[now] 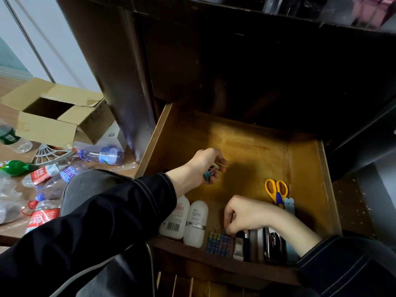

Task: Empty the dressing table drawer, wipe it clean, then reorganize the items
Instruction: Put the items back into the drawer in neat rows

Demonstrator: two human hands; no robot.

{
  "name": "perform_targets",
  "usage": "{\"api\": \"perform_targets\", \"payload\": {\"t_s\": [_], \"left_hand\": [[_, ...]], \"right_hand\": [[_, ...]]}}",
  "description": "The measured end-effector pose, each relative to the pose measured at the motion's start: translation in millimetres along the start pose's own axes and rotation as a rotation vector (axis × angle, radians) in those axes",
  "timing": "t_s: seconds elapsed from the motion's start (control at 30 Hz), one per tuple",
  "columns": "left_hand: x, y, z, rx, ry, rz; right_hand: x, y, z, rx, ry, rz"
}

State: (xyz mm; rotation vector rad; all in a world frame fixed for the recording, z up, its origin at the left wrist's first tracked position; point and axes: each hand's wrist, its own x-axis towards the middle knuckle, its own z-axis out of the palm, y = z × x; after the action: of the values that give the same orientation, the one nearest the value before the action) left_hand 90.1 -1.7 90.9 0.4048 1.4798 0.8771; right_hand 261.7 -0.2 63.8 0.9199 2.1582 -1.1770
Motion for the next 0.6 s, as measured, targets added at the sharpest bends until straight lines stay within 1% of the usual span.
{"api": "perform_targets", "payload": {"t_s": [0.13, 0.2, 0.27, 0.33, 0.4, 0.47, 0.53, 0.6], "left_hand": [[0, 0, -1, -0.017, -0.005, -0.008], [-1, 0, -1, -0.037, -0.014, -0.024], [-1, 1, 0, -0.065, -0.036, -0.047], [-2, 2, 1, -0.094, -0.052, -0.067], [-1, 1, 2, -0.115, -0.052, -0.080], [-2, 1, 2, -0.128, -0.042, -0.085], [-2, 0, 2, -0.114, -0.046, -0.085], [-2, -1, 4, -0.095, -0.083, -0.091]], "right_hand": [[0, -1, 0, 0.005, 0.005, 0.006], [1, -1, -2, 0.036, 0.064, 0.031], [3, -2, -6, 0.043, 0.223, 0.077], [2, -2, -12, 0.055, 0.456, 0.117], [-1, -2, -17, 0.140, 0.697, 0.112], [-3, -1, -20, 0.231, 0.894, 0.066], [-4, -4, -22, 0.306, 1.003, -0.004], [-4, -6, -22, 0.328, 1.030, -0.043]]}}
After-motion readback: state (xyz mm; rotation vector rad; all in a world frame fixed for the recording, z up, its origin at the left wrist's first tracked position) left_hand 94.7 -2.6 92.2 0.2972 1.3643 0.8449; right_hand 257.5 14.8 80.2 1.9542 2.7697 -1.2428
